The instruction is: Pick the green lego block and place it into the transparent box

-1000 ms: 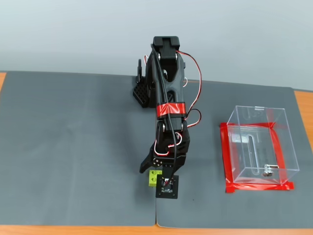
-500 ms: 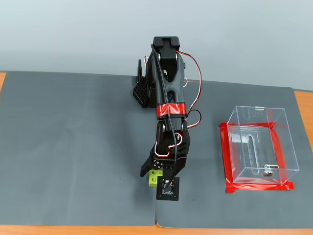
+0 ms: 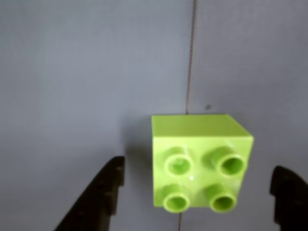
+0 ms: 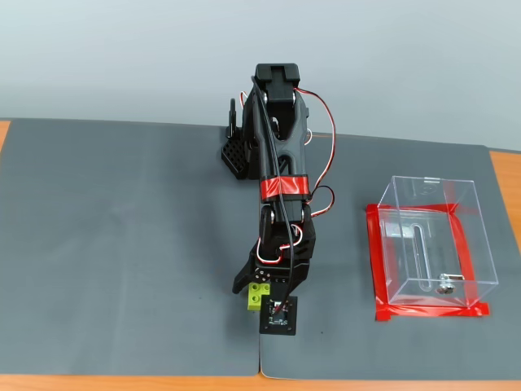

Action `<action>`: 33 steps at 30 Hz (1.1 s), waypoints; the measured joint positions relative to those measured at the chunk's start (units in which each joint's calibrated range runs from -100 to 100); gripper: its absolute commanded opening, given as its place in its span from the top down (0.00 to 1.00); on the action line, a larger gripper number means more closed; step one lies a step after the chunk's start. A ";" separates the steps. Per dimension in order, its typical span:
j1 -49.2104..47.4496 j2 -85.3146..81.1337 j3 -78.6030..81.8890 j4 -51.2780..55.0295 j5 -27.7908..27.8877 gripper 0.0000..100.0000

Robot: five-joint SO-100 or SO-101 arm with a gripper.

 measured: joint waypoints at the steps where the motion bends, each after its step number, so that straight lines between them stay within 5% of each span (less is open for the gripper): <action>1: 0.00 0.42 0.00 0.00 0.00 0.66; 33: 0.15 2.38 -0.18 0.00 0.05 0.72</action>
